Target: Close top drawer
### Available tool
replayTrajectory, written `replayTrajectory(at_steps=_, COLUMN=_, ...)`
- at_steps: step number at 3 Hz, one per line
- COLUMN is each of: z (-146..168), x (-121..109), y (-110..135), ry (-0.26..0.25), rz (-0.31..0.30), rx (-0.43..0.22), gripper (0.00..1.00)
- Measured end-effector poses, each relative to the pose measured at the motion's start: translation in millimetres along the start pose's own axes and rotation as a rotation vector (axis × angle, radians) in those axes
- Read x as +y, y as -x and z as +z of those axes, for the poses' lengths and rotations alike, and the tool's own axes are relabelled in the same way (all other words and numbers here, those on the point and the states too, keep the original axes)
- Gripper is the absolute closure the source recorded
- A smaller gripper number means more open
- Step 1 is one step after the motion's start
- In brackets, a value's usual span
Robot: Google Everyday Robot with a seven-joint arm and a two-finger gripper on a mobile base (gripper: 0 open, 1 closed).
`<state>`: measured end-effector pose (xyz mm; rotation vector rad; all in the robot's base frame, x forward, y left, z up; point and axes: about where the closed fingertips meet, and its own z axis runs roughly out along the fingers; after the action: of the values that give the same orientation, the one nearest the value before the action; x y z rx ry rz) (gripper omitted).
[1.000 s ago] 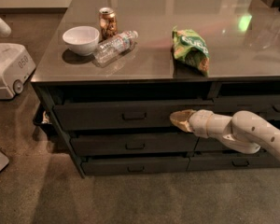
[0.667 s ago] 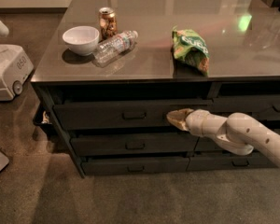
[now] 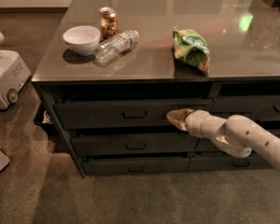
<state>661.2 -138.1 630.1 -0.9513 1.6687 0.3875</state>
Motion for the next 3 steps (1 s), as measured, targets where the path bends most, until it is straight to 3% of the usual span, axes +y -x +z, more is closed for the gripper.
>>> replayTrajectory(at_steps=1, z=0, x=-1, y=-1, ry=-0.026, rz=0.004, rx=-0.015, gripper=1.00)
replayTrajectory(at_steps=2, z=-10, x=5, y=-3, ry=-0.008, rz=0.000, rx=-0.019, gripper=1.00)
replayTrajectory(at_steps=3, z=-23, x=13, y=-2, ry=0.046, rz=-0.021, rx=-0.019, gripper=1.00)
